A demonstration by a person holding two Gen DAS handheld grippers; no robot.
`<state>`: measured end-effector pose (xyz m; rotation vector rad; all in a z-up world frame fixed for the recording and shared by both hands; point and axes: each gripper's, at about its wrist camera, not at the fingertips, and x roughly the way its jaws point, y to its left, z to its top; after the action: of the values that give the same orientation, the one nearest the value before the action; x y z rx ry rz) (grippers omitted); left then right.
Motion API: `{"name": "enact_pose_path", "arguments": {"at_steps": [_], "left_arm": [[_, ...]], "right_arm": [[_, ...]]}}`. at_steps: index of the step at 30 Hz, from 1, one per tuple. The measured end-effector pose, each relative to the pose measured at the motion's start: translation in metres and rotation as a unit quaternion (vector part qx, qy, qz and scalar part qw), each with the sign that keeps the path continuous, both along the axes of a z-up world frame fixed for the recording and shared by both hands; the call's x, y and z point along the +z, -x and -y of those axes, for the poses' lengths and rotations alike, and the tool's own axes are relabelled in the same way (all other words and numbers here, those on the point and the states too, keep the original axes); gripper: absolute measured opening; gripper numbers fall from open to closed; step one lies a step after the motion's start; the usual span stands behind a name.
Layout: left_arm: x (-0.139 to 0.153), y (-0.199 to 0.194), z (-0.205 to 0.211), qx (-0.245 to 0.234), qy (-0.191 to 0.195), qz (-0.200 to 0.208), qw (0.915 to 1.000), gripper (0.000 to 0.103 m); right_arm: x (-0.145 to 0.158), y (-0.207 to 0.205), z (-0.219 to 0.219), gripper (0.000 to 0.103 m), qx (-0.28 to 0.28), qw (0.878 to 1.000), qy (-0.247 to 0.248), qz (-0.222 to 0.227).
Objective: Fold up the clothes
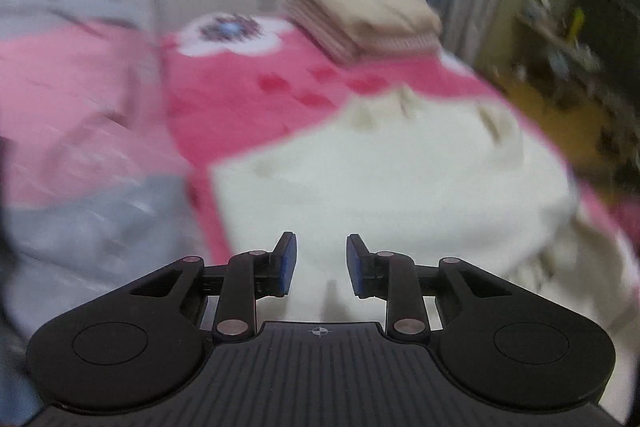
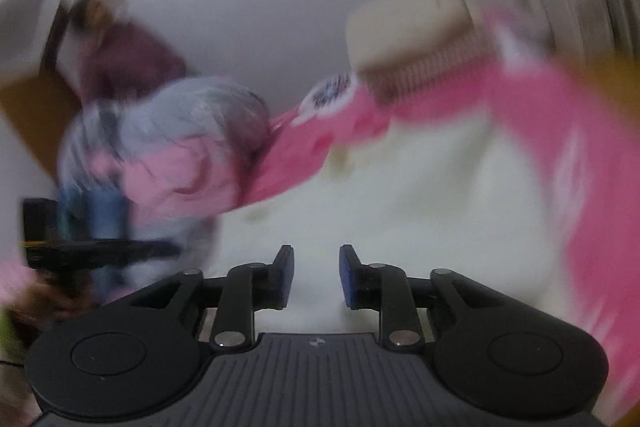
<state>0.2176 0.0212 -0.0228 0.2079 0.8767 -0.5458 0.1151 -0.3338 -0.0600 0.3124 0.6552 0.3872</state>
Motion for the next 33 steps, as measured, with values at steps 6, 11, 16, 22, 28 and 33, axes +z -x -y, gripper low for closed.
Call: {"name": "enact_pose_path", "arguments": {"at_steps": [6,11,16,22,28,33], "left_arm": [[-0.046,0.028,0.018,0.009,-0.049,0.023,0.9985,0.027],[-0.047,0.034,0.008,0.016,-0.038,0.025,0.9988,0.027],[-0.048,0.037,0.004,0.018,-0.031,0.030,0.9989,0.027],[-0.052,0.042,0.006,0.007,-0.041,0.056,0.9976,0.027],[-0.050,0.047,0.003,0.020,-0.031,0.071,0.9968,0.027],[-0.049,0.049,-0.004,0.048,-0.041,0.097,0.9933,0.027]], "right_arm": [[-0.025,-0.069,-0.082,0.036,0.201,0.926,0.319,0.032],[-0.049,-0.087,-0.127,0.036,0.334,0.847,0.411,0.048],[-0.049,-0.114,-0.128,0.038,0.388,0.841,0.377,-0.008],[-0.049,-0.131,-0.124,0.039,0.396,0.848,0.342,-0.084],[-0.042,-0.091,-0.141,0.005,0.330,0.849,0.413,-0.020],[-0.024,-0.100,-0.118,0.004,0.187,0.888,0.417,0.041]]}}
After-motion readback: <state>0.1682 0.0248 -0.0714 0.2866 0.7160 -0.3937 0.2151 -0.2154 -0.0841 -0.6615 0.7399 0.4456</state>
